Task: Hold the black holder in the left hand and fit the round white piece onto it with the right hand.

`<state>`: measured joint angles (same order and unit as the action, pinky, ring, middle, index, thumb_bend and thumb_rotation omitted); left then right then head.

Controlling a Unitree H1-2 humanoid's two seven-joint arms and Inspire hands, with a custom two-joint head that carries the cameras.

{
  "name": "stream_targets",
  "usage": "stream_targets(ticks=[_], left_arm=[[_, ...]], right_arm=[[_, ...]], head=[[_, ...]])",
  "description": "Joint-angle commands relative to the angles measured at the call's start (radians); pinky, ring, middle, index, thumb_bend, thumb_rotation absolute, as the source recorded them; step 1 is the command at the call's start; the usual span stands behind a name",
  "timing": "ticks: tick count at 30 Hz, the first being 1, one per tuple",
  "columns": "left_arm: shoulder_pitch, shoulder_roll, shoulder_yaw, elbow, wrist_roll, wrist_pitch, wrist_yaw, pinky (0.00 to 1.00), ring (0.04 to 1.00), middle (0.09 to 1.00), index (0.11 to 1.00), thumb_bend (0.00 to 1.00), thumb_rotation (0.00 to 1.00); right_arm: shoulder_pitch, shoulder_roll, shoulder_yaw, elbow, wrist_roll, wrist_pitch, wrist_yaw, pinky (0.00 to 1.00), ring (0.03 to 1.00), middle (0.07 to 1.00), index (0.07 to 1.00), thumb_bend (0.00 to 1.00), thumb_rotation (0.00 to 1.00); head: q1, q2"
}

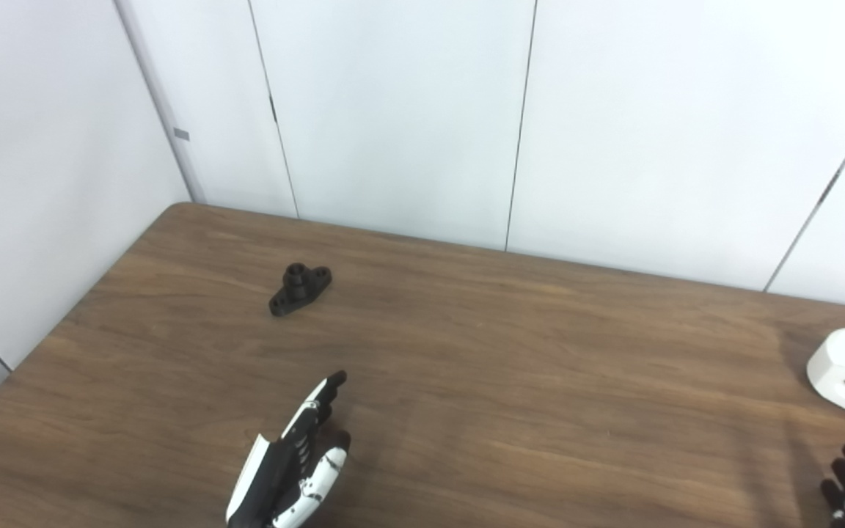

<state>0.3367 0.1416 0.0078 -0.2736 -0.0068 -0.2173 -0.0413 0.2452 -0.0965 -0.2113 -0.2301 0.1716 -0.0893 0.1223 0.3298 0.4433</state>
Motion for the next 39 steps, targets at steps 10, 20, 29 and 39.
stream_targets(ticks=[10, 20, 29, 39], left_arm=[[-0.015, -0.032, 0.031, -0.109, 0.146, 0.048, 0.068, 0.92, 0.964, 0.961, 0.928, 0.50, 0.31], [-0.125, 0.011, 0.120, -0.198, 0.207, 0.190, 0.097, 0.96, 0.965, 0.953, 0.908, 0.70, 0.24], [-0.210, 0.054, 0.199, -0.229, 0.271, 0.319, 0.089, 0.98, 0.972, 0.958, 0.904, 0.69, 0.35], [-0.300, 0.120, 0.240, -0.171, 0.349, 0.406, 0.096, 0.94, 0.943, 0.939, 0.916, 0.72, 0.36]], right_arm=[[0.176, 0.011, 0.008, 0.044, 0.009, -0.080, 0.016, 1.00, 1.000, 1.000, 1.000, 0.39, 1.00], [0.178, 0.014, 0.010, 0.035, 0.012, -0.071, 0.014, 1.00, 1.000, 1.000, 1.000, 0.38, 1.00], [0.177, 0.015, 0.009, 0.047, 0.016, -0.083, 0.017, 1.00, 1.000, 1.000, 1.000, 0.40, 1.00], [0.179, 0.017, 0.010, 0.041, 0.012, -0.080, 0.014, 1.00, 1.000, 1.000, 1.000, 0.37, 1.00]], head=[[0.011, -0.006], [0.011, -0.012], [0.009, -0.013], [0.008, -0.009]])
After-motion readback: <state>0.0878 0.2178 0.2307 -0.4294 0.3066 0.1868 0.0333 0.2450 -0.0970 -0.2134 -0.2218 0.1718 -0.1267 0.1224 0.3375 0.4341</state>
